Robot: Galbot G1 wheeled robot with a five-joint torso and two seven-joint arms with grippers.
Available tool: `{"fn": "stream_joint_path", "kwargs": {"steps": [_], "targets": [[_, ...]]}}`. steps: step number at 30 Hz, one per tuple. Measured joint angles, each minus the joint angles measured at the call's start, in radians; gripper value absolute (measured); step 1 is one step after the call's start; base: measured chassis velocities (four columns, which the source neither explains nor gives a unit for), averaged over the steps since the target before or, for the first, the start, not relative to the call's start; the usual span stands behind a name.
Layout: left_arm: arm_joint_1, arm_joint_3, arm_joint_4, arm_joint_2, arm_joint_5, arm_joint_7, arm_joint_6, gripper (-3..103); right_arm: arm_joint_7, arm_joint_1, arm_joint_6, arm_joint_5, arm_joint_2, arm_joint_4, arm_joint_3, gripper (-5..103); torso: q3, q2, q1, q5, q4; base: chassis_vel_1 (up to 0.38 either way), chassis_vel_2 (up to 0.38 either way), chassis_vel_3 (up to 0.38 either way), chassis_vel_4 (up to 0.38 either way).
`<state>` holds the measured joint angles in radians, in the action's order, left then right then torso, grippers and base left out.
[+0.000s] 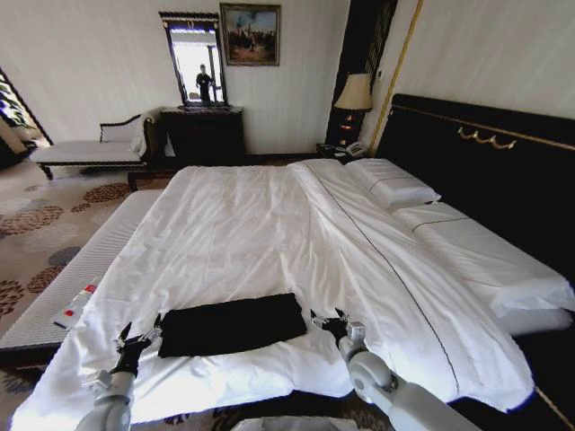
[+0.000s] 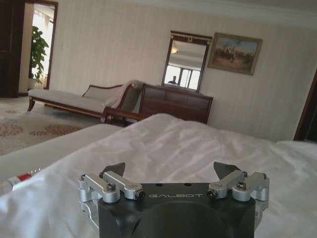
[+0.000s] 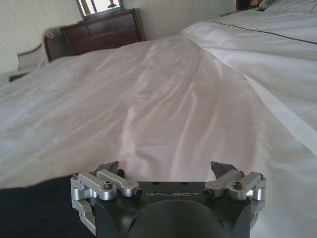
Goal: Fold the clothes on the bed.
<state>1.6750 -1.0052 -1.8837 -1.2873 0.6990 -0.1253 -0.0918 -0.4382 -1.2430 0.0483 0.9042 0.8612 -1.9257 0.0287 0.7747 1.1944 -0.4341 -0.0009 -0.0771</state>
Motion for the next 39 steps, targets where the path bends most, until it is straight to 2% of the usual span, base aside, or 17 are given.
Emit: {"fn": "stream_joint_path", "kwargs": {"steps": [1,4,5,7,8,9,10,11,12,13,14,18,25,36,37,39], "targets": [[0.000,0.000,0.000,0.000,0.000,0.000,0.000,100,0.000,0.000,0.000,0.000,0.000,0.000,0.000,100,0.000,0.000,0.000,0.0000,0.0000,0.000,0.000,0.000,0.000],[-0.004,-0.060,-0.106,0.017,0.073,0.024,0.050,100,0.045,0.018,-0.004,0.131,0.019,-0.024,0.005,100,0.000,0.000,0.000,0.0002,0.0003,0.000,0.000,0.000,0.000],[-0.004,-0.060,-0.106,0.017,0.073,0.024,0.050,100,0.045,0.018,-0.004,0.131,0.019,-0.024,0.005,100,0.000,0.000,0.000,0.0002,0.0003,0.000,0.000,0.000,0.000],[-0.017,-0.078,-0.216,0.024,0.129,0.066,0.098,100,0.046,0.018,0.020,0.191,0.040,-0.014,0.027,100,0.000,0.000,0.000,0.0004,0.0003,0.000,0.000,0.000,0.000],[-0.023,-0.073,-0.291,0.021,0.166,0.101,0.139,100,0.043,0.010,0.029,0.219,0.047,-0.007,0.035,100,0.000,0.000,0.000,0.0003,0.0000,0.000,0.000,0.000,0.000],[-0.023,-0.073,-0.291,0.021,0.166,0.101,0.139,100,0.043,0.010,0.029,0.219,0.047,-0.007,0.035,100,0.000,0.000,0.000,0.0003,0.0000,0.000,0.000,0.000,0.000],[-0.029,-0.058,-0.360,0.015,0.191,0.143,0.179,100,0.038,0.001,0.037,0.256,0.052,-0.006,0.038,100,0.000,0.000,0.000,0.0004,0.0000,0.000,0.000,0.000,0.000],[-0.031,-0.053,-0.382,0.013,0.195,0.158,0.191,100,0.037,-0.001,0.039,0.263,0.053,-0.006,0.039,100,0.000,0.000,0.000,0.0004,-0.0001,0.000,0.000,0.000,0.000],[-0.039,-0.029,-0.450,0.002,0.201,0.208,0.230,100,0.034,-0.009,0.043,0.293,0.058,-0.005,0.036,100,0.000,0.000,0.000,0.0005,-0.0001,0.000,0.000,0.000,0.000],[-0.042,-0.013,-0.482,-0.005,0.199,0.233,0.247,100,0.035,-0.013,0.043,0.302,0.060,-0.003,0.032,100,0.000,0.000,0.000,0.0005,-0.0001,0.000,0.000,0.000,0.000],[-0.042,-0.013,-0.482,-0.005,0.199,0.233,0.247,100,0.035,-0.013,0.043,0.302,0.060,-0.003,0.032,100,0.000,0.000,0.000,0.0005,-0.0001,0.000,0.000,0.000,0.000],[-0.036,0.030,-0.552,-0.030,0.185,0.302,0.281,100,0.035,-0.042,0.039,0.320,0.064,-0.011,0.007,100,0.000,0.000,0.000,0.0002,0.0000,0.000,0.000,0.000,0.000],[-0.032,0.041,-0.553,-0.045,0.173,0.293,0.279,100,0.043,-0.077,0.029,0.328,0.068,-0.001,-0.006,100,0.000,0.000,0.000,0.0002,0.0000,0.000,0.000,0.000,0.000],[-0.044,0.024,-0.516,-0.023,0.200,0.280,0.268,100,0.042,-0.078,0.031,0.333,0.094,0.032,0.024,100,0.000,0.000,0.000,0.0001,0.0002,0.000,0.000,0.000,0.000],[-0.043,0.023,-0.516,-0.021,0.201,0.280,0.268,100,0.044,-0.077,0.031,0.331,0.094,0.038,0.027,103,0.000,0.000,0.000,0.0002,0.0001,0.000,0.000,0.000,0.000],[-0.042,0.023,-0.517,-0.020,0.202,0.280,0.268,100,0.045,-0.074,0.032,0.330,0.093,0.042,0.029,100,0.000,0.000,0.000,0.0001,0.0001,0.000,0.000,0.000,0.000]]}}
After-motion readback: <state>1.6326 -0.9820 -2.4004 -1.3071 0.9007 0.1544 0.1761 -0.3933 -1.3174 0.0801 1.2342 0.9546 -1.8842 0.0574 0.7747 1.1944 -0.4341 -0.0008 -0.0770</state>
